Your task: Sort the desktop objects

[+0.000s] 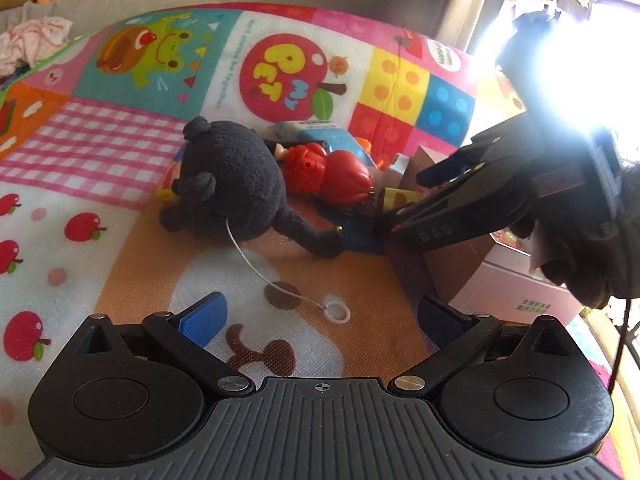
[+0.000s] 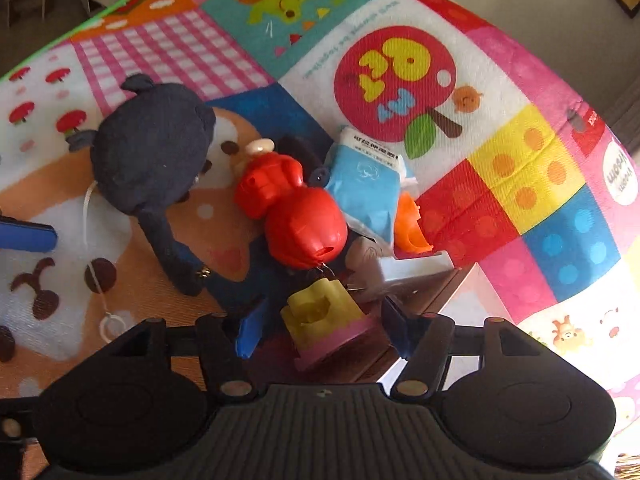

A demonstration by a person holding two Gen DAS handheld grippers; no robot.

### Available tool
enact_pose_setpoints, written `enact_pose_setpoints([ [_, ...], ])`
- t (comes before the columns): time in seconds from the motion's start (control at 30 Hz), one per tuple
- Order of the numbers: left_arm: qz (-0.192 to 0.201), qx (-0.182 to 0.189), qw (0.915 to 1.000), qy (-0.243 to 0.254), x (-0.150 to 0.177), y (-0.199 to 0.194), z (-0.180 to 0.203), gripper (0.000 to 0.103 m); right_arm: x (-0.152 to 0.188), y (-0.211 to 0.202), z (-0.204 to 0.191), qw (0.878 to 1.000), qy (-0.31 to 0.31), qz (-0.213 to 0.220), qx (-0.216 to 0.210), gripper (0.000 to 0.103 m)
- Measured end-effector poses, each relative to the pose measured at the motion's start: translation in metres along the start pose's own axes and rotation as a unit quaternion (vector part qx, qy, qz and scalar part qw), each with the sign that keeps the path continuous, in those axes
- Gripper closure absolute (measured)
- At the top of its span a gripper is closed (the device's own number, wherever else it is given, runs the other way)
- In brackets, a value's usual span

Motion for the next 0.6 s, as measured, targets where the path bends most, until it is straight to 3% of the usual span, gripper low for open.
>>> enact_pose_setpoints([
  [0.13, 0.004, 0.013, 0.9999, -0.009, 0.0, -0.002, -0.003, 0.0, 0.002, 0.003, -0.004, 1.0, -0.003, -0.005, 0.017, 0.045],
  [0.27, 0.007, 0.026, 0.9995, -0.019, 0.0, -0.003, -0.007, 0.0, 0.016, -0.034, 0.011, 0.996, 0.061, 0.026, -0.057, 0.047],
  [0.33, 0.008, 0.035, 0.999, -0.026, -0.001, -0.004, -0.009, 0.0, 0.034, -0.06, 0.022, 0.987, 0.097, 0.045, -0.119, 0.047],
  [0.43, 0.01, 0.047, 0.9982, -0.037, -0.001, -0.005, -0.013, 0.0, 0.069, -0.096, 0.029, 0.975, 0.129, 0.063, -0.172, 0.047],
  [0.53, 0.01, 0.039, 0.9985, -0.036, -0.001, -0.005, -0.012, 0.0, 0.108, -0.123, 0.015, 0.976, 0.11, 0.069, -0.173, 0.048],
  [0.6, 0.007, 0.023, 0.9994, -0.027, -0.001, -0.004, -0.007, 0.0, 0.128, -0.13, -0.001, 0.982, 0.079, 0.056, -0.16, 0.061],
])
Point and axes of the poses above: each gripper's, at about its wrist camera, not at the fingertips, and y roughly the way its jaws point, z to its right, x to its underside, the point moved 5 cm from there along y, roughly the way its jaws point, and after that the axes turned 13 degrees about -z, right-handed, at the moved point
